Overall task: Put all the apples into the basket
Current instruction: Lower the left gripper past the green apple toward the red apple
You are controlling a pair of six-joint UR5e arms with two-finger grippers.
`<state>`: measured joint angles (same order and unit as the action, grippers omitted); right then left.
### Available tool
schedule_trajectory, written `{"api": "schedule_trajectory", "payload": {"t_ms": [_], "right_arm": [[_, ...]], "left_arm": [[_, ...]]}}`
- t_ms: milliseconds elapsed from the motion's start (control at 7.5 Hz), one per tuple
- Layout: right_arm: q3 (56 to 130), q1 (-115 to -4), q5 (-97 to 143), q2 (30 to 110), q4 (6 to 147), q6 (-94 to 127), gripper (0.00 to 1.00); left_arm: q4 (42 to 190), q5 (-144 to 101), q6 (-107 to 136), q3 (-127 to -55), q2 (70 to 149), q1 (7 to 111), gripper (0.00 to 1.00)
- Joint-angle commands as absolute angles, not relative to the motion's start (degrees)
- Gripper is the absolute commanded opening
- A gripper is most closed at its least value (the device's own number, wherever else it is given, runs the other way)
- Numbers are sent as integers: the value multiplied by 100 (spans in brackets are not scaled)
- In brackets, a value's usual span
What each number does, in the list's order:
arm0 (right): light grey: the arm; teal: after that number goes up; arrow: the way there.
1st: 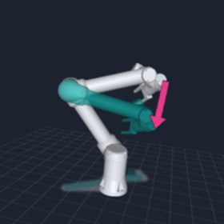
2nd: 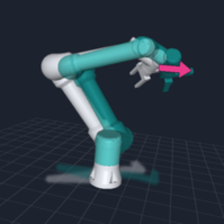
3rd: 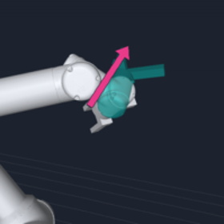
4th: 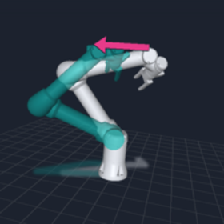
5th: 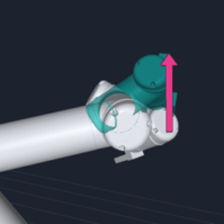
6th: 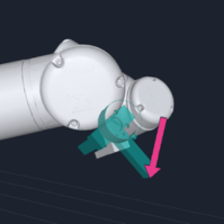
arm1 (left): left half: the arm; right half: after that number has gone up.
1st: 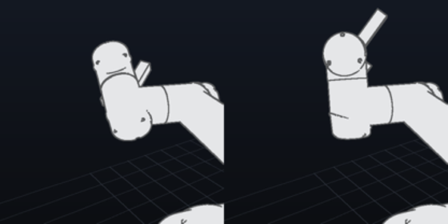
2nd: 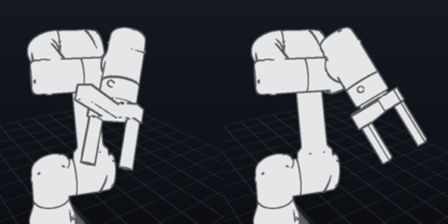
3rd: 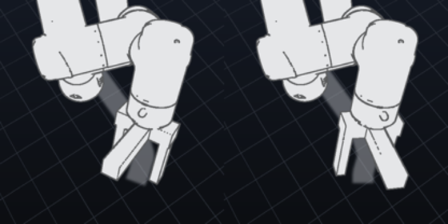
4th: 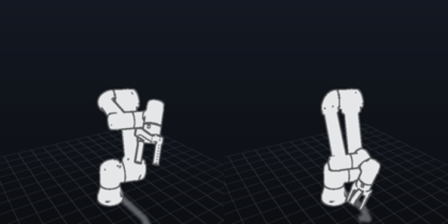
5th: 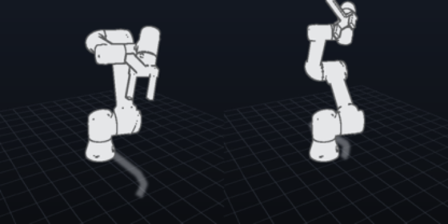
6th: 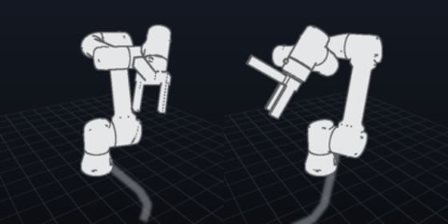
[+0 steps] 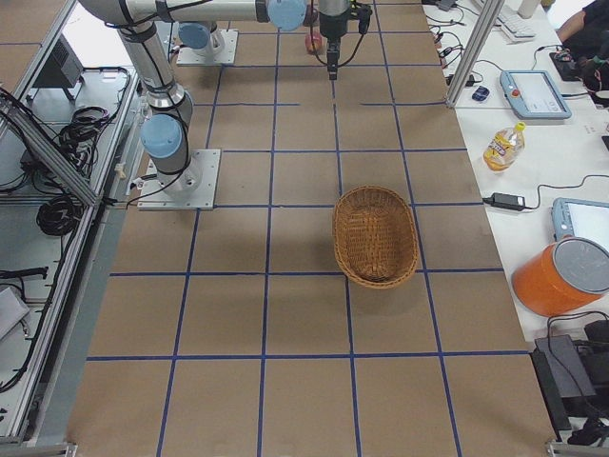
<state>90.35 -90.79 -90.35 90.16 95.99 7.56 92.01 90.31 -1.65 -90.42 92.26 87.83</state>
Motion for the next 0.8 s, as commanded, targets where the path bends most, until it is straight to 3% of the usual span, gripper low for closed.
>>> {"api": "schedule_trajectory", "payload": {"t_ms": [0,267,667], "right_arm": [[9035,-9079,-9035,9026,9598,756,100],[9044,-9079,-8913,9018,9606,765,100],[9035,-9079,-8824,9018,9606,756,100]], "left_arm": [[9185,9018,-613,-9673,9316,8178,100],[8302,8956,-1211,-10193,9552,7420,100],[7430,8947,-1152,-10660,9939,7418,100]]}}
